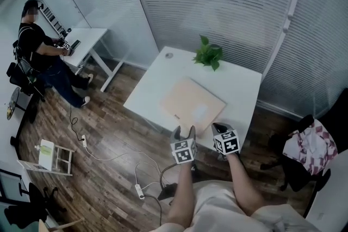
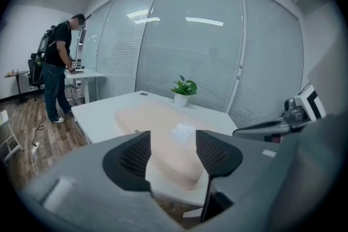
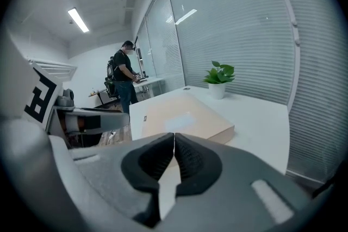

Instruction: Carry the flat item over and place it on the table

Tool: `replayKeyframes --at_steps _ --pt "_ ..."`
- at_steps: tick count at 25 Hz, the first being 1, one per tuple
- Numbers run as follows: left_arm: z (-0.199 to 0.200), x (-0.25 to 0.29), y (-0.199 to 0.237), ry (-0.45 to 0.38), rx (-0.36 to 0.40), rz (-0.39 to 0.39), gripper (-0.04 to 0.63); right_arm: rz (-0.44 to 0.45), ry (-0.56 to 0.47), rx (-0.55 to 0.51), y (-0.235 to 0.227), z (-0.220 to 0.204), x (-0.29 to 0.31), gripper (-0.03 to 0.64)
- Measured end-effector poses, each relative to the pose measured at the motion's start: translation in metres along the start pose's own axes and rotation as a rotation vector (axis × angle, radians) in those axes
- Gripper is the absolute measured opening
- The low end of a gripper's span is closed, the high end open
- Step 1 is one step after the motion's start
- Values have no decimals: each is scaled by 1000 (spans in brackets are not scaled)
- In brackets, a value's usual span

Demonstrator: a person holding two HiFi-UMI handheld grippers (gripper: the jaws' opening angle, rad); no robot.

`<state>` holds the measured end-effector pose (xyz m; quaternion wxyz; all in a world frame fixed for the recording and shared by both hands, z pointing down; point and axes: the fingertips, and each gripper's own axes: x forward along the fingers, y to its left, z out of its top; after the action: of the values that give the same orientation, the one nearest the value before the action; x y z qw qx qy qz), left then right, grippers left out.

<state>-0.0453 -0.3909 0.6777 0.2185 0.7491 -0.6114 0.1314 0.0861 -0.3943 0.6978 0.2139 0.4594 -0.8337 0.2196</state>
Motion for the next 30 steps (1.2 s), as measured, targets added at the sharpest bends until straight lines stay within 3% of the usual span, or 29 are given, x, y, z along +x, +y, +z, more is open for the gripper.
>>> replayKeyframes --at_steps 4,7,20,30 --pt "-3 -23 -4 -50 23 59 69 17 -29 14 -3 1 -19 3" --pt "-7 -41 -6 -60 18 93 8 38 -46 18 0 1 -27 3" --pt "2 -76 -4 -133 -4 133 8 92 -54 -10 28 -1 -44 3" --pt "-4 -83 -8 -124 11 120 8 107 -82 -12 31 7 -52 3"
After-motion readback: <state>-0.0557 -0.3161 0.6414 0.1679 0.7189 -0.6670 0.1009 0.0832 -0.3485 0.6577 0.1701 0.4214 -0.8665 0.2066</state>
